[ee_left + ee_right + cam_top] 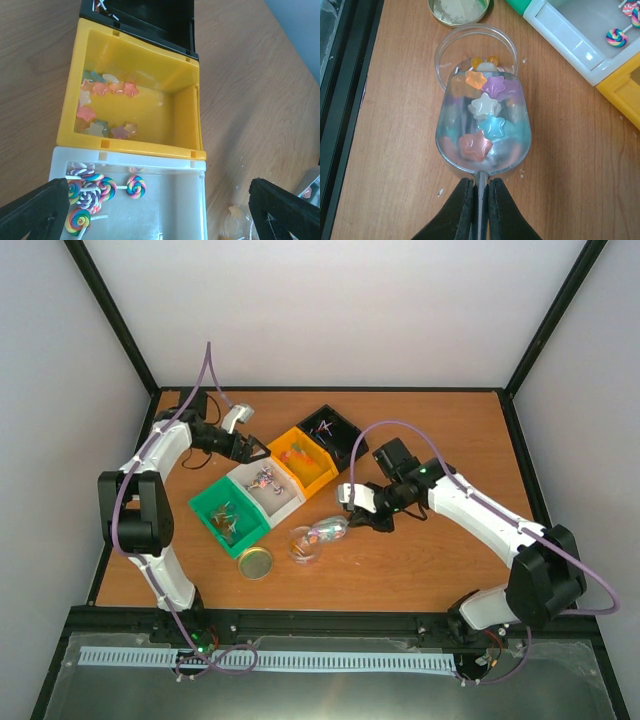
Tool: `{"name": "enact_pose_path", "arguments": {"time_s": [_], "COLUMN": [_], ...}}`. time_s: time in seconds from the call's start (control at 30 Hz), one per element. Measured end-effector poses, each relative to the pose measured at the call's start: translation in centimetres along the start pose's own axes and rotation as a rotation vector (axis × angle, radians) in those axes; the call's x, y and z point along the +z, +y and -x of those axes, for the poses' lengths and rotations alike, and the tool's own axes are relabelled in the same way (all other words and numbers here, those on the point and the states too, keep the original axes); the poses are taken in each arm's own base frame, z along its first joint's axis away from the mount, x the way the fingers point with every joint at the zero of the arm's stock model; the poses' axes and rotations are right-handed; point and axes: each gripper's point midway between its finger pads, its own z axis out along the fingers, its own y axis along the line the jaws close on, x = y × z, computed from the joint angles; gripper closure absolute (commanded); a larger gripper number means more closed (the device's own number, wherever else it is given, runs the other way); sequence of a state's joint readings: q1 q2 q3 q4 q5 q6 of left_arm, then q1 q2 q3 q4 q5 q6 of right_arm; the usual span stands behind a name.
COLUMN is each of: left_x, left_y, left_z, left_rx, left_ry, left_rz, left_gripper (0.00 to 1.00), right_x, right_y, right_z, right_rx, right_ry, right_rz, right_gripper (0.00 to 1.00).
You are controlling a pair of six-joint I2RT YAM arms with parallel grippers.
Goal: Pack the candies
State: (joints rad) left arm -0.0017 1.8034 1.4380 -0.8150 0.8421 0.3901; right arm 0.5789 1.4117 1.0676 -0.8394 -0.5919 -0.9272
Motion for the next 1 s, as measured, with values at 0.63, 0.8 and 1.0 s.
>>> {"name": "enact_pose_path", "arguments": {"time_s": [0.63, 0.8, 1.0], "left_x": [0.6, 0.6, 0.5], "left_y": [0.4, 0.6, 1.4], "left_z": [-1.2, -1.3, -1.6], "left_rx": [-0.007, -0.007, 0.006], "left_ry": [0.007, 0.013, 0.020], "left_rz": [0.004, 0.017, 0.067], "left_gripper": [0.00, 0.00, 0.00], "right_x": [-1.4, -2.4, -2.6], "right_y": [-0.3, -0.8, -3.5], "right_z": [1.7, 2.7, 3.5], "right_rx": [-0.049, -0.052, 0.070], "right_ry": [0.159, 0.149, 0.167], "right_rz": [-0.032, -0.054, -0.141], "right_gripper": [0.97, 0.97, 0.97]}}
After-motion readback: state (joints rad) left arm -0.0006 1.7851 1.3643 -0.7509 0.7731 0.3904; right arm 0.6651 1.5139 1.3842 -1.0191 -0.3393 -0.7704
